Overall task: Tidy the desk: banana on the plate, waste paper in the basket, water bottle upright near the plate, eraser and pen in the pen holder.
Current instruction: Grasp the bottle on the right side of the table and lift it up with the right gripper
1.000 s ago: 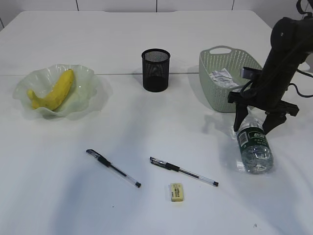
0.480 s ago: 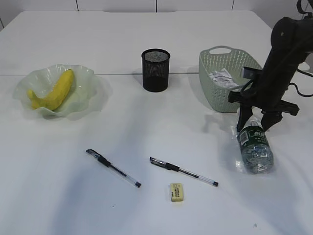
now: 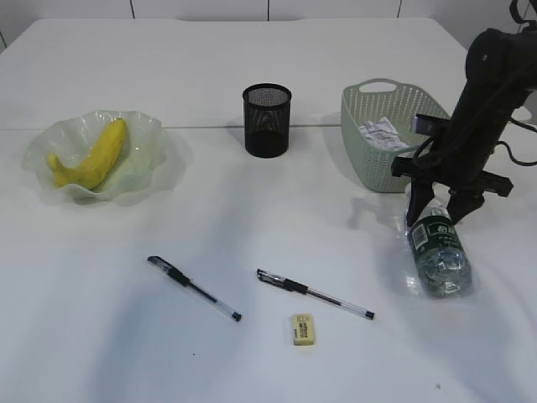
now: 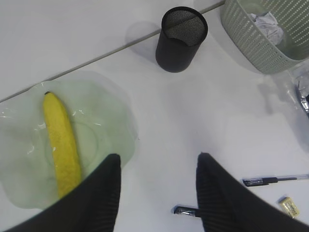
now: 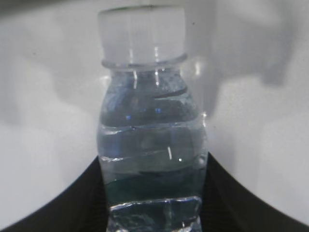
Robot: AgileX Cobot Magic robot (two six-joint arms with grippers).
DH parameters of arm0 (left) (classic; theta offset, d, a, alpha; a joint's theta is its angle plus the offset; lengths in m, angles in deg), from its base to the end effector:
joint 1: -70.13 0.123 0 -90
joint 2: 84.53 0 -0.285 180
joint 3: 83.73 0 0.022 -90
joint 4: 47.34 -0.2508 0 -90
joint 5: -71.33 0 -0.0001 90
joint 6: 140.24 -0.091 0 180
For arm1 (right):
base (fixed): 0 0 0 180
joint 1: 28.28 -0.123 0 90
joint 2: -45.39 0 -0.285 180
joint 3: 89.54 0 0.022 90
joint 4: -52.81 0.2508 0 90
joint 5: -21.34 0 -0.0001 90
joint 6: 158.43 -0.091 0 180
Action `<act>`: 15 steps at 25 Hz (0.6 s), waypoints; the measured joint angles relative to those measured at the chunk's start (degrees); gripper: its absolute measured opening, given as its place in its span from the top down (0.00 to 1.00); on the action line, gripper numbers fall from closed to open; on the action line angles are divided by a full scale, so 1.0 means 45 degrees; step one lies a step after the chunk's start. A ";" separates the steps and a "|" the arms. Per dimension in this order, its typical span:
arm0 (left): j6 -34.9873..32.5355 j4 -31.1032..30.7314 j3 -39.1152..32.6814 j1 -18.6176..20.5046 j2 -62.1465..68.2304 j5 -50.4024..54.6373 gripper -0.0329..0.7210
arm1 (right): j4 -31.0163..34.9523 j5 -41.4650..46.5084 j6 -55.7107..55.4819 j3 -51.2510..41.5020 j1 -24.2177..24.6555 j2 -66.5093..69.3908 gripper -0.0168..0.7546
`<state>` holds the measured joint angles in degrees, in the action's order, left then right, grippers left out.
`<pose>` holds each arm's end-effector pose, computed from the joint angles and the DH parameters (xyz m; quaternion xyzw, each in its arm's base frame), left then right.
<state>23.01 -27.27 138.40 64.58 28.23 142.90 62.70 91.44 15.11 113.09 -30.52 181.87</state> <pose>0.3888 -0.0676 0.4227 0.1816 0.9138 -0.1423 0.3344 0.4382 0.0319 0.1484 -0.0688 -0.9938 -0.0772 0.0403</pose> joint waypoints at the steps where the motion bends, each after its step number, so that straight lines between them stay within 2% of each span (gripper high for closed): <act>1: 0.0000 0.0000 0.0000 0.0000 0.0000 0.0000 0.49 | 0.0054 0.0000 0.0089 0.0000 0.0000 -0.0027 0.53; 9: 0.0000 0.0000 0.0000 0.0000 0.0000 0.0000 0.49 | 0.0829 -0.0118 0.0696 -0.0035 0.0000 -0.0878 0.53; 15: 0.0000 0.0000 0.0000 0.0000 0.0000 0.0000 0.49 | 0.1925 -0.0064 0.2002 0.1242 0.0000 -0.1504 0.53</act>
<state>23.01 -27.27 138.40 64.58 28.23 142.90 71.36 91.16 24.11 118.67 -30.52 175.10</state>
